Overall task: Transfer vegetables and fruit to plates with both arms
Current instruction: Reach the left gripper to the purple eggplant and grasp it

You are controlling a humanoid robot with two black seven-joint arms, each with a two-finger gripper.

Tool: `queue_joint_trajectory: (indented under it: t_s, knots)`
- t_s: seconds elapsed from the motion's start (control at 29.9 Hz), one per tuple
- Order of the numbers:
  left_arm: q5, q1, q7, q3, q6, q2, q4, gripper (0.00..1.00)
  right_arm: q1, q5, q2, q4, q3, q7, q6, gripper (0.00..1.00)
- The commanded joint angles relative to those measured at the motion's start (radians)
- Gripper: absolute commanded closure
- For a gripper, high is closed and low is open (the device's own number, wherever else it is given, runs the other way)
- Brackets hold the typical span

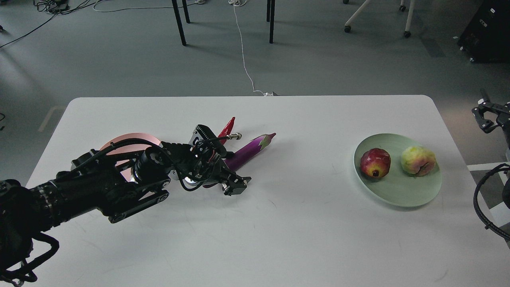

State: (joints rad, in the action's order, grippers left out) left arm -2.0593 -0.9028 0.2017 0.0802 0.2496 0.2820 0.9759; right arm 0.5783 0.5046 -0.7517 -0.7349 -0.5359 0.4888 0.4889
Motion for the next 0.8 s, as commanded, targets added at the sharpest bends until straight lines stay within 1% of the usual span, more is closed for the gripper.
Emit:
queue_joint_trajectory:
  t_s: [0.0, 0.17, 0.23, 0.33, 0.53, 0.63, 0.77]
  knots:
    - [0.01, 0.001, -0.001, 0.001, -0.003, -0.003, -0.002, 0.44, -0.003, 0.0, -0.006, 0.002, -0.002, 0.0, 0.0, 0.02]
    - [0.013, 0.016, 0.001, 0.003, -0.021, -0.004, -0.045, 0.45, -0.002, 0.0, -0.003, 0.002, -0.002, 0.0, 0.0, 0.02]
    - [0.013, 0.027, 0.002, 0.004, -0.024, -0.004, -0.048, 0.49, -0.002, 0.0, -0.001, 0.002, -0.004, 0.0, 0.0, 0.02]
    - [0.013, 0.036, 0.002, 0.01, -0.026, 0.006, -0.048, 0.62, -0.002, 0.0, 0.0, 0.002, -0.009, 0.0, 0.0, 0.02]
    - [0.054, 0.035, 0.005, 0.032, -0.033, 0.022, -0.048, 0.74, 0.002, -0.001, 0.002, 0.0, -0.013, 0.0, 0.0, 0.02]
    - [0.119, 0.028, 0.001, 0.053, -0.032, 0.029, -0.039, 0.77, 0.006, -0.001, 0.0, -0.001, -0.019, 0.0, 0.0, 0.02]
    - [0.16, -0.001, 0.001, 0.07, -0.033, 0.063, -0.014, 0.77, 0.009, -0.001, -0.006, -0.001, -0.024, 0.0, 0.0, 0.02]
